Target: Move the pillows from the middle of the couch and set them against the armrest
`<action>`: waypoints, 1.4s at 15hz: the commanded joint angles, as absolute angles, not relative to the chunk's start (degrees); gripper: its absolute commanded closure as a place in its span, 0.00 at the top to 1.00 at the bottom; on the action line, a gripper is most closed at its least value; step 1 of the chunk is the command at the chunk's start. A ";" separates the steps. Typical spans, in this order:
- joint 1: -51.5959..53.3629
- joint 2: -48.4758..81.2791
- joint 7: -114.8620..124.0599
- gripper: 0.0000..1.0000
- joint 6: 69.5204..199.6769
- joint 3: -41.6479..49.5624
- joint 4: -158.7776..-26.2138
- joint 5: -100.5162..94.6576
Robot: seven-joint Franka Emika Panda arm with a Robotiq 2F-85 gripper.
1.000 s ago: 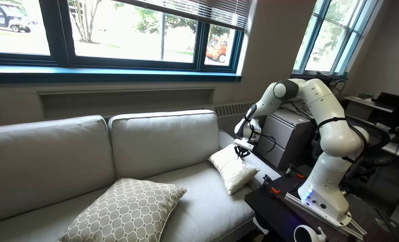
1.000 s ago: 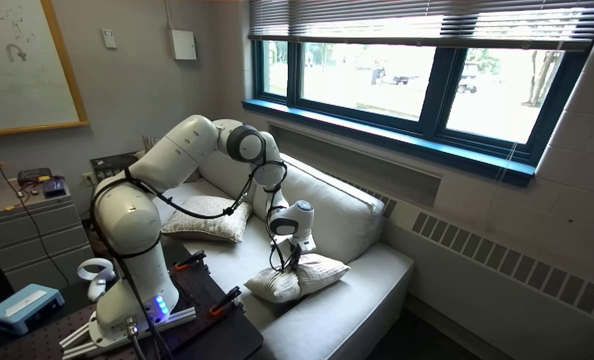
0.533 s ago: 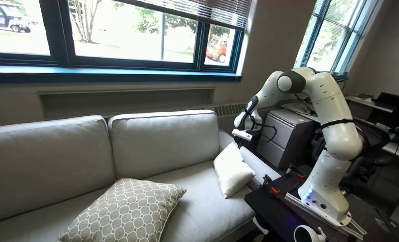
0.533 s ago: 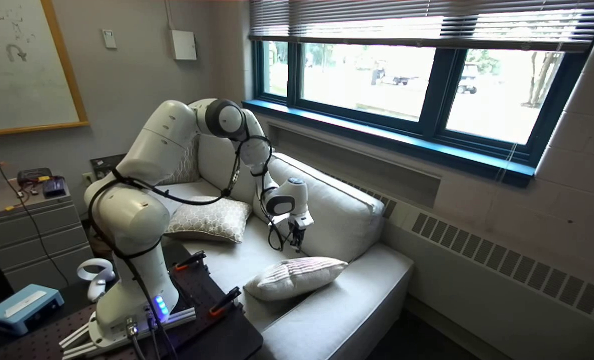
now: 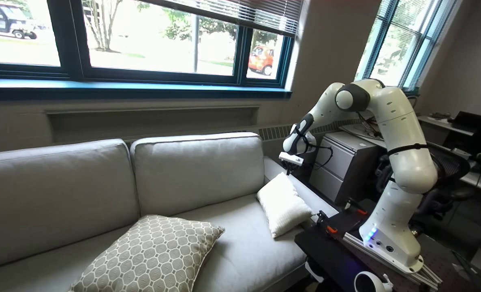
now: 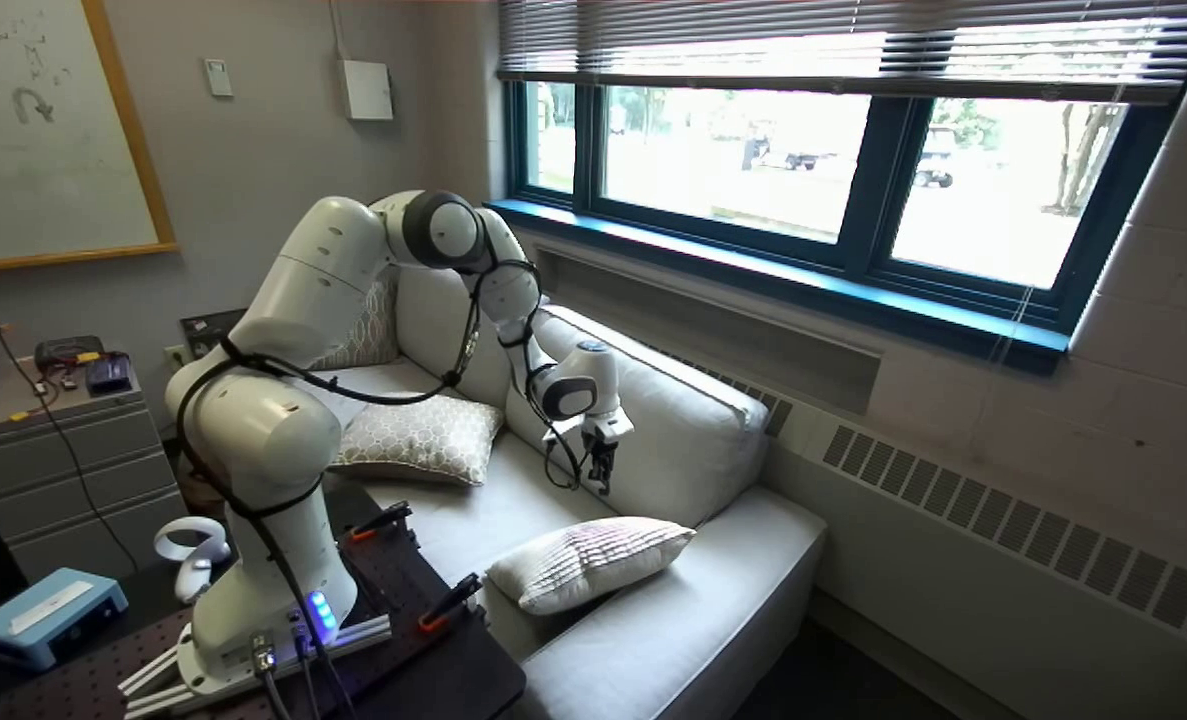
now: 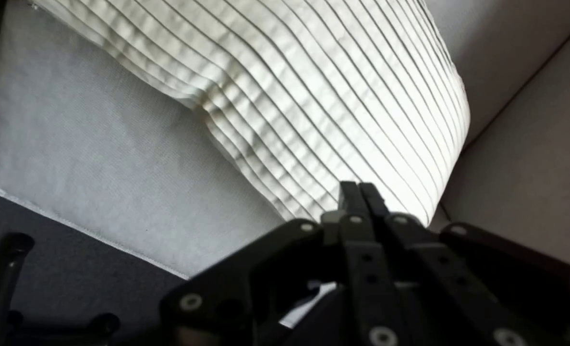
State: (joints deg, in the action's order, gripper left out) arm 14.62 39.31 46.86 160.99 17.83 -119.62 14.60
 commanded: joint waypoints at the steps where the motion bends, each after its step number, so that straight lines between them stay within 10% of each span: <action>1: 5.70 37.90 38.03 0.31 159.28 7.18 -117.07 15.29; 10: -2.25 45.16 16.64 0.97 150.71 -10.95 -106.56 20.92; 21: -6.53 68.67 11.09 1.00 121.08 -6.01 -87.60 23.84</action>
State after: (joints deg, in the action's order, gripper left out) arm -4.97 60.66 9.99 126.46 -8.42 -93.97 22.81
